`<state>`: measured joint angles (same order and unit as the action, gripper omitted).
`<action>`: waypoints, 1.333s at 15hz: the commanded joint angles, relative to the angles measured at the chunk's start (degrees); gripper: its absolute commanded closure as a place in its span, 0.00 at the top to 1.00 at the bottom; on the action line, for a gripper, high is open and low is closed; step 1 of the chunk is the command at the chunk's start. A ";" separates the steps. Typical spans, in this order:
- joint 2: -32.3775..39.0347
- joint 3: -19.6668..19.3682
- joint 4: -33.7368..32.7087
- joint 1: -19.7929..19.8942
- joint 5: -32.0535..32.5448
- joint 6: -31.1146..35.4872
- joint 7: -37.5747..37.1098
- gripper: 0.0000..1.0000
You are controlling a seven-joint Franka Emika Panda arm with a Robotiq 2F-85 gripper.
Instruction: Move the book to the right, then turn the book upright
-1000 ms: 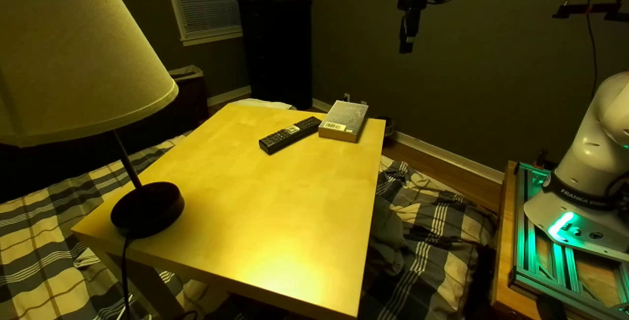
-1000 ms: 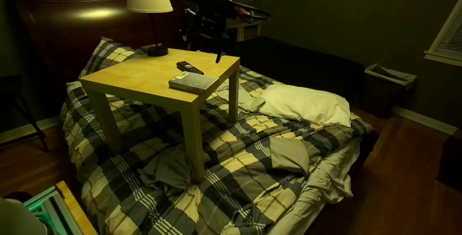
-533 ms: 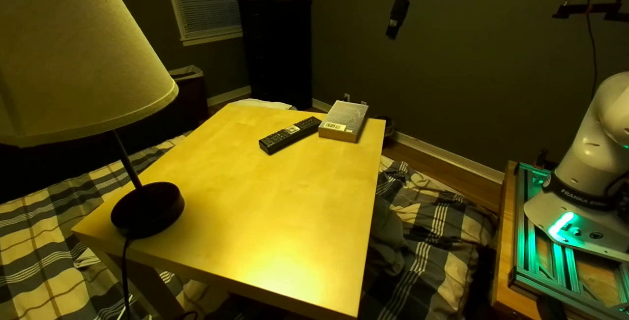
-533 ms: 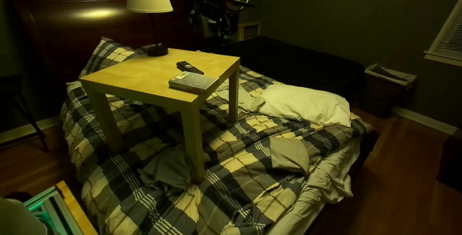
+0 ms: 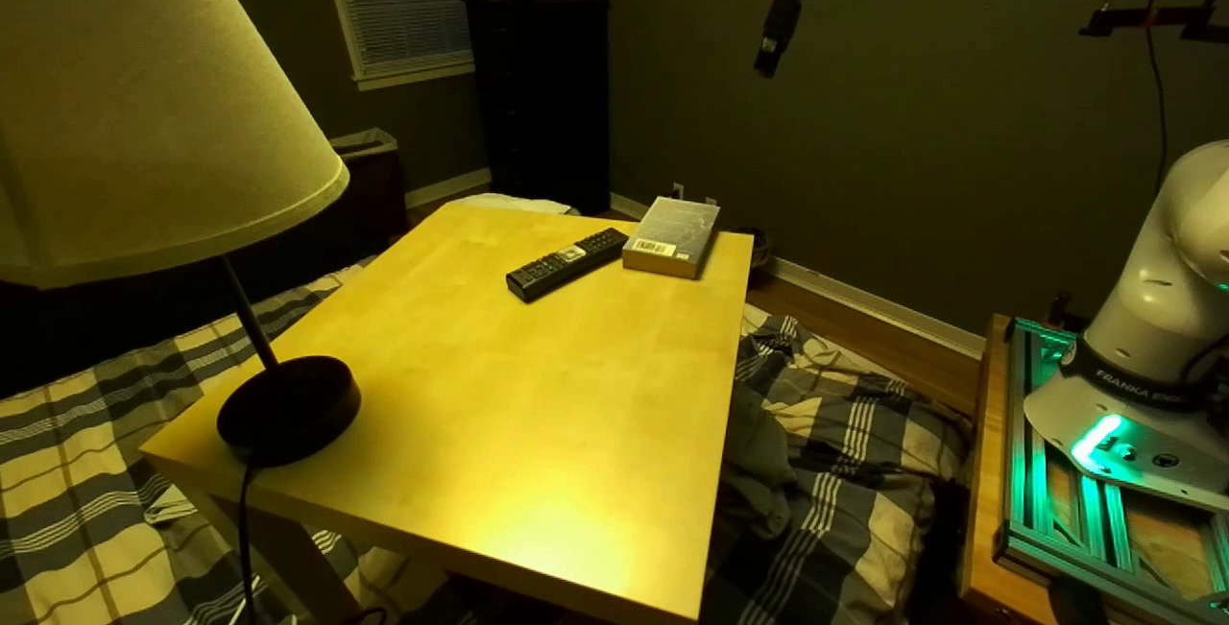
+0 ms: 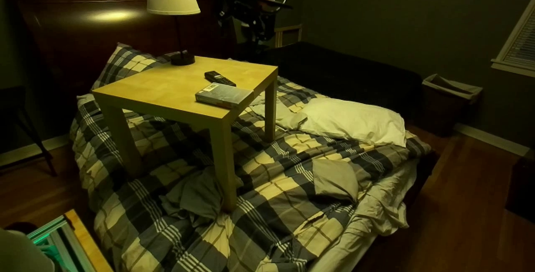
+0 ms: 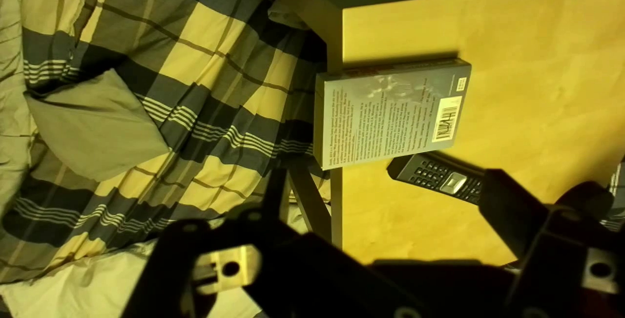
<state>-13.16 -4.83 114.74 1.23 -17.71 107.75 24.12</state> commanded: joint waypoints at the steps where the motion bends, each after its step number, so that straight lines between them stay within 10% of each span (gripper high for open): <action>1: 0.04 -0.42 -0.16 -0.45 0.12 -0.14 -0.12 1.00; 10: 0.99 -0.63 -0.24 -0.25 0.04 0.65 -0.16 1.00; 20: 13.79 -2.99 1.46 2.05 -16.42 0.99 7.34 1.00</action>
<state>-2.61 -7.43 115.78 1.87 -28.13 110.32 28.56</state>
